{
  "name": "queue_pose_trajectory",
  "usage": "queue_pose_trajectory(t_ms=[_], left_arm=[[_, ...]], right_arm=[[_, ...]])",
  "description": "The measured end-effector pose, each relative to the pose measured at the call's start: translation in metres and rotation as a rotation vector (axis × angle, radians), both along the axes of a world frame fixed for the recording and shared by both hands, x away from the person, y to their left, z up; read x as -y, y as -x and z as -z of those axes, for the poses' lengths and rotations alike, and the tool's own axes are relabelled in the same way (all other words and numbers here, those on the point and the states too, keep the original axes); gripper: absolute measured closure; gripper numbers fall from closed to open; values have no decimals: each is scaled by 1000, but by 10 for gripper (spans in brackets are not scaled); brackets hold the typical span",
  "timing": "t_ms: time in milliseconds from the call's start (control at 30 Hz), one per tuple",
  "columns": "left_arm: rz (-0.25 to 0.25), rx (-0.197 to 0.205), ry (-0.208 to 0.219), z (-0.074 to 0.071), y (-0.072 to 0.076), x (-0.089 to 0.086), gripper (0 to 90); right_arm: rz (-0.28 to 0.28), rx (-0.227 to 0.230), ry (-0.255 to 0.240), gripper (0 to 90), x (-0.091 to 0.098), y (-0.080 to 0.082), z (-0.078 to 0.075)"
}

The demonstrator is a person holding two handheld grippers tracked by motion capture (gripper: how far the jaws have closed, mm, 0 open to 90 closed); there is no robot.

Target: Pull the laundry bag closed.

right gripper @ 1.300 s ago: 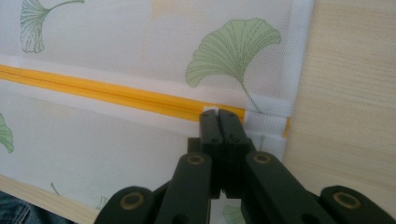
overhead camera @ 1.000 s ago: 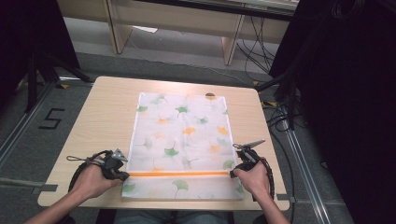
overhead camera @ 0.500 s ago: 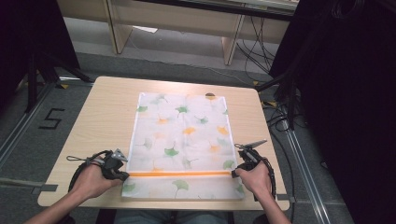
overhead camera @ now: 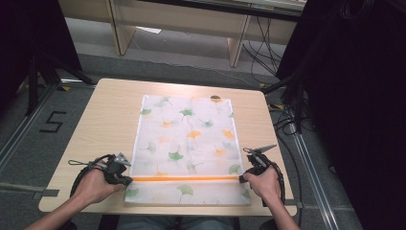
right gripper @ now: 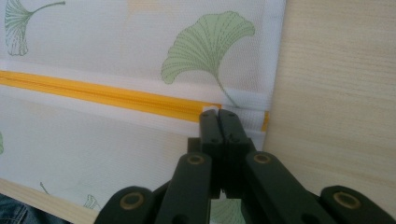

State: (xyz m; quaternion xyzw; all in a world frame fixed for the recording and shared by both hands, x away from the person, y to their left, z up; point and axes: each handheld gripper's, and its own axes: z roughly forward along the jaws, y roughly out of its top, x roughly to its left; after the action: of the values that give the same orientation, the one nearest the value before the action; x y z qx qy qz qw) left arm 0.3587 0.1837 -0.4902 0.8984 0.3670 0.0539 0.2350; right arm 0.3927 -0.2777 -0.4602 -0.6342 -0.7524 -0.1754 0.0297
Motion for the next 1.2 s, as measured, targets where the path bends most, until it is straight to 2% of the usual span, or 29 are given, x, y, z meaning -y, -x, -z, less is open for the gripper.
queue_pose_trajectory(t_ms=[133,200,233,267,300,333,367,433,467,500,533,567,633,667,700,767,800,833,867,900,933,1000,1033,1067,1133,1200], left_arm=[[-2,3,-3,0,1,1,885],[-1,3,-5,0,0,0,885],[0,4,-5,0,0,0,886],[0,4,-5,0,0,0,885],[0,3,-5,0,0,0,885],[0,3,-5,0,0,0,885],[-22,8,13,1,1,1,885],[9,6,-5,0,0,-1,884],[-25,9,19,1,1,0,883],[-23,9,19,1,1,0,883],[-20,6,20,1,1,0,883],[1,1,5,0,0,-1,882],[-6,5,6,0,0,-2,881],[-29,18,17,1,0,-1,880],[-20,16,22,0,-1,-1,877],[-30,24,34,-1,-1,-3,870],[-36,23,46,-3,-1,-4,864],[-34,31,65,-6,-1,-6,861],[-38,33,74,-7,-1,-7,847],[-47,49,102,-9,-1,-9,831],[-61,61,116,-10,-1,-9,809],[-79,59,153,-11,-1,-12,787],[-72,71,160,-13,0,-14,776],[-87,72,176,-13,0,-15,766],[-100,87,180,-15,0,-18,753],[-112,95,195,-15,0,-20,736]], right_arm=[[-2,12,-4,900,1,0,2],[-8,1,-16,900,1,0,3],[15,-2,2,900,0,1,2],[-14,5,-3,900,1,1,4],[-10,19,-7,900,1,2,5],[16,1,7,900,0,3,4],[-2,11,4,900,1,3,4],[4,12,-5,900,2,4,3],[26,8,8,900,1,5,3],[-15,39,-21,895,3,5,4],[12,27,-10,888,2,6,2],[-4,49,-11,882,3,6,3],[22,49,-1,862,2,8,1],[32,32,-9,846,1,9,-2],[48,48,7,830,1,9,-2],[1,108,-9,816,5,8,-1],[32,97,2,807,4,9,-3],[46,83,-9,796,2,10,-5],[55,90,5,788,3,10,-5],[47,97,-11,783,4,10,-5],[28,124,0,777,6,9,-4],[70,90,-24,772,4,11,-7],[78,91,-30,768,4,11,-7],[76,99,-32,766,5,11,-6],[55,121,-13,763,9,10,-5],[75,109,-32,754,9,10,-6]])
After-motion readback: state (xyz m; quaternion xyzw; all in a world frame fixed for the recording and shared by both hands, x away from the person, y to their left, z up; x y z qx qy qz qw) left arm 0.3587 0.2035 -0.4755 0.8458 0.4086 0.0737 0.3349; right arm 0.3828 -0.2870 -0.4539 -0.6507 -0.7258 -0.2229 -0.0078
